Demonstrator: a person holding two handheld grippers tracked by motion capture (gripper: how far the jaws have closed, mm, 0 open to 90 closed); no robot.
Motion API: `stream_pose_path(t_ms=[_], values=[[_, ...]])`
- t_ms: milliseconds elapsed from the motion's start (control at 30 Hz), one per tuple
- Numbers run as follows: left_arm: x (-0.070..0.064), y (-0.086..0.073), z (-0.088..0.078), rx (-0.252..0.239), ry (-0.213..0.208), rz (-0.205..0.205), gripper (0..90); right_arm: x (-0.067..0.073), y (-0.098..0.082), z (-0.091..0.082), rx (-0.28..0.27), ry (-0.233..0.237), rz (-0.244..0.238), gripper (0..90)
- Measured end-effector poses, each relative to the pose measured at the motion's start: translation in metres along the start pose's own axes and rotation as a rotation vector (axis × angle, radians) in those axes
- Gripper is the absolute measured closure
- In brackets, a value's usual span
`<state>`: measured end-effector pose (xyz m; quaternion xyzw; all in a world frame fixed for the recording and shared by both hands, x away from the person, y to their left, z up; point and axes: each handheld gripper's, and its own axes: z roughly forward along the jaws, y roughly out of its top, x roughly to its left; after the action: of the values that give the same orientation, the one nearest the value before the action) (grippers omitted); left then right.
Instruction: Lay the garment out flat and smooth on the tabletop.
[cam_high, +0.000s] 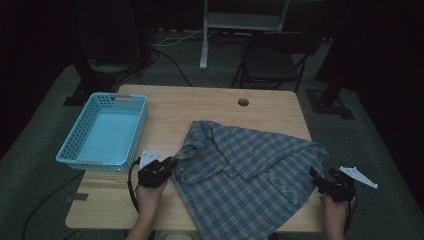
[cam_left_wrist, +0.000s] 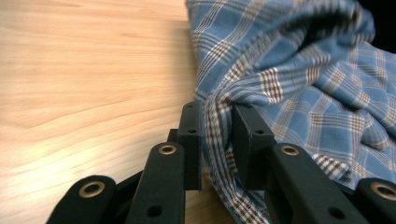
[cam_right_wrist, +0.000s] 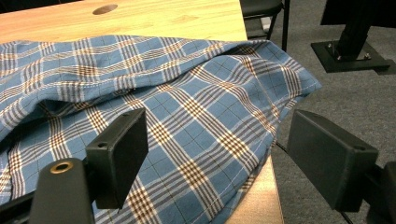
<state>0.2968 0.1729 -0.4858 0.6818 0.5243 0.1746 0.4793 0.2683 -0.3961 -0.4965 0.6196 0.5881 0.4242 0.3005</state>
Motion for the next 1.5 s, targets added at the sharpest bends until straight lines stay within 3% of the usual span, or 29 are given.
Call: stream_pose_path(t_ms=[67,367,667,800,867,967,1000,1100,1167,1200,1233,1267,1300,1333,1367,1500], values=[[0.006,-0.001,-0.003,0.004,0.028,0.006,75.4,0.000,0.000,0.000,-0.002,-0.001,0.001,20.0],[0.019,-0.010,-0.017,-0.003,0.070,-0.019,75.6,-0.001,0.000,0.000,-0.001,0.002,0.007,19.9],[0.020,-0.017,-0.033,-0.023,0.087,0.018,75.1,-0.004,0.000,0.000,0.006,0.007,0.038,19.9],[0.016,-0.016,-0.034,-0.040,0.084,0.061,64.7,-0.008,0.000,-0.001,-0.014,0.018,0.088,19.9],[0.015,-0.016,-0.034,-0.051,0.074,0.056,61.8,-0.008,0.000,-0.001,-0.029,0.011,0.083,19.9],[0.012,-0.013,-0.034,-0.058,0.069,0.050,48.5,-0.005,0.002,-0.001,-0.013,-0.003,0.051,19.7],[0.008,-0.008,-0.033,-0.067,0.039,0.064,45.3,-0.003,0.004,-0.003,-0.015,-0.002,0.048,19.7],[0.000,-0.002,-0.031,-0.067,-0.006,0.089,35.3,0.002,0.011,-0.007,-0.035,0.055,0.072,19.6],[-0.009,0.003,-0.029,-0.072,-0.021,0.111,32.2,0.012,0.021,-0.011,-0.053,0.075,0.031,17.3],[-0.013,0.006,-0.027,-0.070,-0.058,0.123,30.2,0.018,0.026,-0.013,-0.064,0.094,0.006,16.2],[-0.013,0.006,-0.027,-0.070,-0.058,0.123,30.2,0.018,0.026,-0.013,-0.064,0.094,0.006,16.2],[-0.017,0.008,-0.026,-0.067,-0.071,0.144,30.2,0.032,0.035,-0.018,-0.091,0.165,-0.039,13.7],[-0.027,0.011,-0.026,-0.071,-0.091,0.186,30.2,0.039,0.039,-0.019,-0.094,0.198,-0.061,13.7],[-0.027,0.011,-0.026,-0.071,-0.091,0.186,30.1,0.039,0.039,-0.019,-0.094,0.198,-0.061,13.7],[-0.034,0.013,-0.025,-0.069,-0.091,0.216,30.1,0.047,0.042,-0.020,-0.104,0.220,-0.084,13.8],[-0.051,0.016,-0.019,-0.059,-0.161,0.269,30.1,0.079,0.049,-0.018,-0.096,0.318,-0.175,13.8]])
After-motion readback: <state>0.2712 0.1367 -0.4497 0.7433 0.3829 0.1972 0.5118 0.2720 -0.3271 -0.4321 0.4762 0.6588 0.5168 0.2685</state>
